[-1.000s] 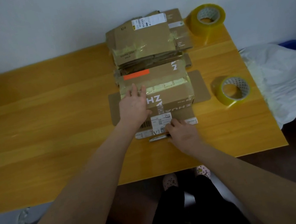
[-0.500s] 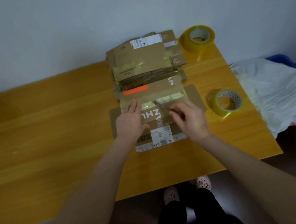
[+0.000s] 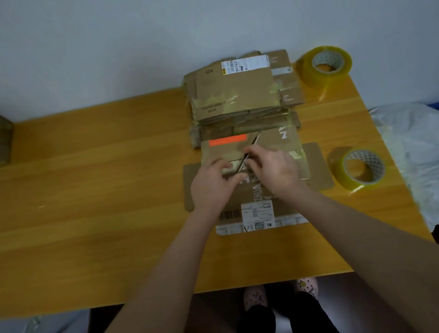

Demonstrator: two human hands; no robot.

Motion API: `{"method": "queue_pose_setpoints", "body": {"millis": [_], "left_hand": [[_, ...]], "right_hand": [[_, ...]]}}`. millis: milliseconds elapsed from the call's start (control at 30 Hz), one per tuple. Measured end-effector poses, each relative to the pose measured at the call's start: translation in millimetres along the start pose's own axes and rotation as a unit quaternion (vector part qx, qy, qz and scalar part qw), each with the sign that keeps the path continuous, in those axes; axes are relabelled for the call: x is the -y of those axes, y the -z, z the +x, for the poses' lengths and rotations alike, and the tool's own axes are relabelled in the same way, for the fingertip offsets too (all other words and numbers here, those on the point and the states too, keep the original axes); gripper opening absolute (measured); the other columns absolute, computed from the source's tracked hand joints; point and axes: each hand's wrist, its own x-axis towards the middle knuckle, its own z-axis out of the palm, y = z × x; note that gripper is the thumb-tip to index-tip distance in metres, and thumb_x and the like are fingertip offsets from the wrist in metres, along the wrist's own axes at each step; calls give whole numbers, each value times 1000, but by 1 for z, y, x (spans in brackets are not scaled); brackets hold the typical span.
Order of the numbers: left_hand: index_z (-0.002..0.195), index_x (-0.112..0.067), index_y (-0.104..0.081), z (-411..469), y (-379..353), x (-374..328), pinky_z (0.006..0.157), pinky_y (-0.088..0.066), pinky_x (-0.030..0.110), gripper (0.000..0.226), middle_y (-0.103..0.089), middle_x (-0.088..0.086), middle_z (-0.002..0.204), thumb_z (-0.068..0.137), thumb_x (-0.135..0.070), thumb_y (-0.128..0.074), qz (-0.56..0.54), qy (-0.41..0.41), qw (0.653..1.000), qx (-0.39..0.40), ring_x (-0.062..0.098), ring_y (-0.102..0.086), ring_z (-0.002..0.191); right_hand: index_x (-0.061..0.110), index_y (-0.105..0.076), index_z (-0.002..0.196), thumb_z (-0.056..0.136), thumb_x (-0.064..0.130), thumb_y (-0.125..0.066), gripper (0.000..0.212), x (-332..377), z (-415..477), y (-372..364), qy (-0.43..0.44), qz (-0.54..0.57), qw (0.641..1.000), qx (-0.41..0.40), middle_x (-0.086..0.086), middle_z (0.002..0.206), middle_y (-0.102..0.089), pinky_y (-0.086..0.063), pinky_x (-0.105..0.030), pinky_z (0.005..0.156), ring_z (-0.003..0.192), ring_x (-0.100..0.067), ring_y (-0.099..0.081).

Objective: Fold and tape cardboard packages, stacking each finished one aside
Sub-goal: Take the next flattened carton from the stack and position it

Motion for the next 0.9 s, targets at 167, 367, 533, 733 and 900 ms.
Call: {"method": "queue_pose_setpoints", "body": {"millis": [167,367,533,733,900], "left_hand": [[93,-16,-68,2,-12,-12,64,-38,22,16,-57,-7,115,88,-31,-63,47,11,997,-55,10,-54,84],[93,-12,-61,-5,8,19,69,-34,22,17,-53,-2,97,92,-29,-58,-83,174,970,-147,11,-49,84],[93,-18,-60,-23,1,85,59,-46,33,21,-64,7,97,93,-38,-55,-18,306,945,-113,23,-61,80],[116,-10,-58,-23,1,93,88,-49,41,31,-52,12,123,92,-29,-60,28,312,947,-73,29,-53,109],[143,-7,-36,6,5,9,114,-24,36,60,-33,9,151,93,-35,-54,44,-55,997,-22,25,-25,141]], "right_hand": [[20,-44,123,96,27,-55,30,-4,1,-4,-22,35,999,-4,-4,103,-70,-53,-38,70,86,-28,-66],[25,-53,131,95,43,-53,40,-9,-5,-11,28,-29,998,38,1,137,-55,-47,-34,89,119,-20,-57],[28,-59,128,95,46,-52,39,-9,-6,-13,30,-35,998,37,9,147,-45,-43,-31,98,132,-11,-45],[29,-61,125,96,44,-51,35,-5,-7,-16,11,-24,999,30,9,147,-45,-47,-32,95,130,-12,-48],[24,-58,130,100,30,-47,32,-7,-10,-16,25,5,999,31,6,149,-42,-40,-30,98,135,-13,-42]]}}
